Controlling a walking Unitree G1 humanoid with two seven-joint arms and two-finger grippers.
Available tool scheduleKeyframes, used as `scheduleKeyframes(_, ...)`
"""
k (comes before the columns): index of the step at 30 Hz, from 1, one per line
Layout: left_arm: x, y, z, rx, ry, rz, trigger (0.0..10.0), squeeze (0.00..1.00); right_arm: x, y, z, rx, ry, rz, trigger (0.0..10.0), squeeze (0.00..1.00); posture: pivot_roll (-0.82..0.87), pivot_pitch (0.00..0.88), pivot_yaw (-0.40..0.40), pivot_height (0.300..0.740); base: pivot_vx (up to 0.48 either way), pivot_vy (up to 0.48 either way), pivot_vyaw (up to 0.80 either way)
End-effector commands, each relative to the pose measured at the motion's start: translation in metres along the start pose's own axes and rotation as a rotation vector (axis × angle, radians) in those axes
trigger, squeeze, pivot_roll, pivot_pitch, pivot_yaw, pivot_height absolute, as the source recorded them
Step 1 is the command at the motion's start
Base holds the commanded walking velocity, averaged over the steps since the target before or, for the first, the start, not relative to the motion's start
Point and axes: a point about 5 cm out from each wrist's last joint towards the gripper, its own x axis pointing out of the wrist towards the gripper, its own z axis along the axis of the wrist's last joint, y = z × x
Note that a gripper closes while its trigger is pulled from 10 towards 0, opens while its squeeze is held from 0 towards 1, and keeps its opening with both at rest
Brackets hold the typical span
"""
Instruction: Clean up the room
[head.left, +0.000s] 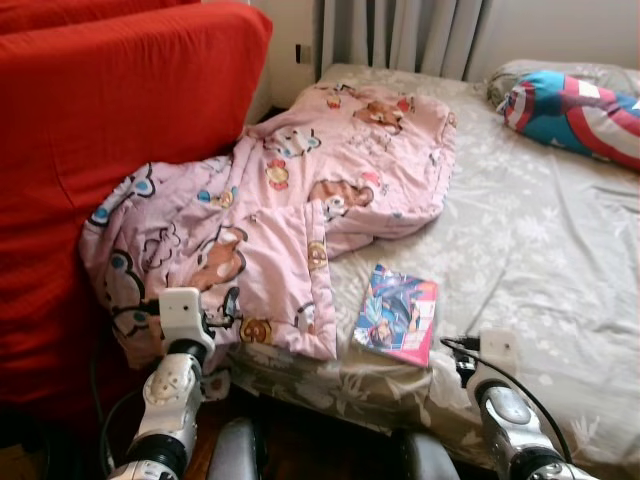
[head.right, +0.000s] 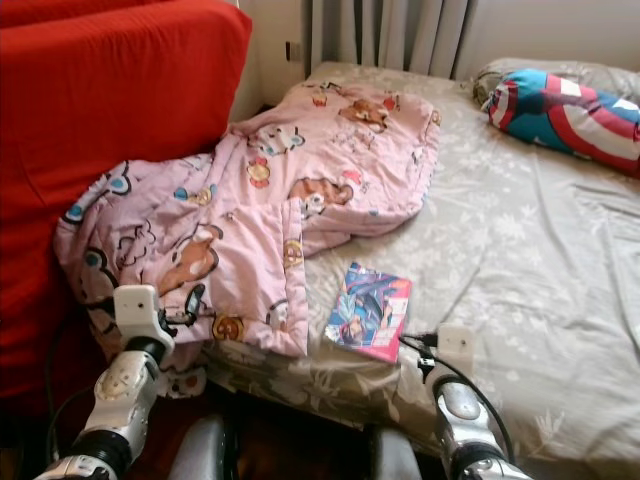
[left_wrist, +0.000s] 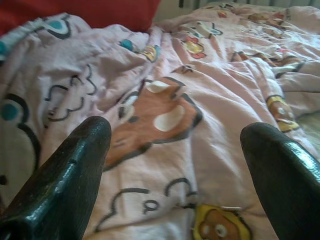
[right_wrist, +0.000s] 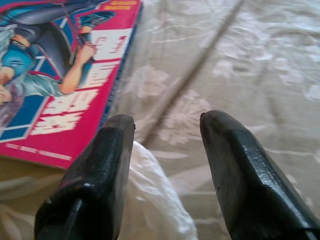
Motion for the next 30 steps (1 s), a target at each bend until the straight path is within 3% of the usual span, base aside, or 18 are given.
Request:
scheduleKeyframes(1, -0.001, 0.002, 0.003, 0.007, -0.009, -0.011, 10.0, 0.0, 0.001, 0.002, 0.004, 0.001, -0.006, -0.003, 10.0, 0.0, 0.05, 0.12, -0.013, 0.589, 0.0, 0.0, 0.0)
scheduleKeyframes(9, 0.001, 0.002, 0.018, 0.036, -0.047, -0.083, 10.0, 0.0, -0.001, 0.003, -0.004, 0.009, 0.017, -0.03, 10.0, 0.0, 0.07, 0.149, 0.028, 0.589, 0.0, 0.0, 0.0)
scheduleKeyframes(12, 0.001, -0.002, 0.019, 0.096, -0.017, -0.131, 10.0, 0.0, -0.003, 0.001, -0.01, -0.006, 0.04, -0.05, 10.0, 0.0, 0.07, 0.159, 0.038, 0.589, 0.0, 0.0, 0.0)
scheduleKeyframes(23, 0.0, -0.004, 0.031, 0.095, -0.034, -0.148, 10.0, 0.0, -0.006, -0.002, -0.02, 0.014, 0.066, -0.059, 10.0, 0.0, 0.08, 0.174, 0.045, 0.589, 0.0, 0.0, 0.0)
scheduleKeyframes(24, 0.0, -0.004, 0.032, 0.098, -0.034, -0.151, 10.0, 0.0, -0.006, -0.002, -0.02, 0.017, 0.065, -0.055, 8.4, 0.0, 0.09, 0.177, 0.044, 0.589, 0.0, 0.0, 0.0)
scheduleKeyframes(25, -0.001, -0.004, 0.033, 0.1, -0.034, -0.153, 10.0, 0.0, -0.006, -0.002, -0.02, 0.02, 0.064, -0.053, 8.4, 0.0, 0.09, 0.177, 0.044, 0.589, 0.0, 0.0, 0.0)
scheduleKeyframes(26, -0.001, -0.005, 0.033, 0.104, -0.033, -0.157, 10.0, 0.0, -0.006, -0.001, -0.02, 0.02, 0.06, -0.047, 0.0, 0.0, 0.09, 0.177, 0.044, 0.589, 0.0, 0.0, 0.0)
scheduleKeyframes(30, -0.003, -0.006, 0.033, 0.106, -0.025, -0.162, 10.0, 0.0, -0.006, 0.001, -0.019, 0.024, 0.056, -0.038, 0.0, 0.0, 0.08, 0.175, 0.045, 0.589, 0.0, 0.0, 0.0)
